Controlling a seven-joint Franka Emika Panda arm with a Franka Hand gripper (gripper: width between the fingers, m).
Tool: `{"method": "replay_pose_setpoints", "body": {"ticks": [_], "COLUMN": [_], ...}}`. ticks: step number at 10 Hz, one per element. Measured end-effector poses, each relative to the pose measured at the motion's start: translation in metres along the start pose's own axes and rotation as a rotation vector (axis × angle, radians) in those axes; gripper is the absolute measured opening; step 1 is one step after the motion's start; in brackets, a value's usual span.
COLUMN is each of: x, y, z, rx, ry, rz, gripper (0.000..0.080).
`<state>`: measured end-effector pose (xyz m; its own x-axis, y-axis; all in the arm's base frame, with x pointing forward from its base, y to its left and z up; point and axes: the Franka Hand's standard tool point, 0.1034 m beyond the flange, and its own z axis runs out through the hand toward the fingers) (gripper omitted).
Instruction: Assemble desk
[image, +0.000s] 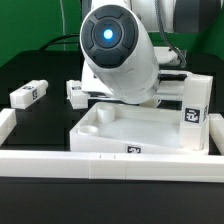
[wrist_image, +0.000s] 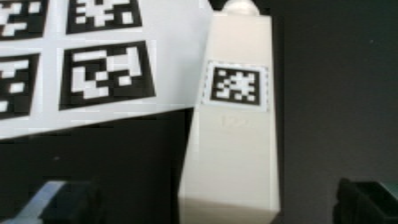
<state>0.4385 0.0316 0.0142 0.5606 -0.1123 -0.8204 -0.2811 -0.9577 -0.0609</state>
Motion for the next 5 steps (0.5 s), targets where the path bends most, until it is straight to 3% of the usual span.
{"method": "replay_pose_setpoints", "body": {"ticks": [1,3,4,5], "x": [0.0013,0.0017,0.0015,0.0017], "y": [-0.0003,-0.0016,-0.0016,-0.0011], "z": [0.0026,0.0035,0.0034,0.0029], "rx": [-0.002,-0.004,-0.004,-0.003], "ry": [-0.004,-0.005,-0.006,-0.005], "rz": [0.000,-0.002,-0.002,-0.002], "gripper": [0.0649,0.0375,0.0282,0.0282]}}
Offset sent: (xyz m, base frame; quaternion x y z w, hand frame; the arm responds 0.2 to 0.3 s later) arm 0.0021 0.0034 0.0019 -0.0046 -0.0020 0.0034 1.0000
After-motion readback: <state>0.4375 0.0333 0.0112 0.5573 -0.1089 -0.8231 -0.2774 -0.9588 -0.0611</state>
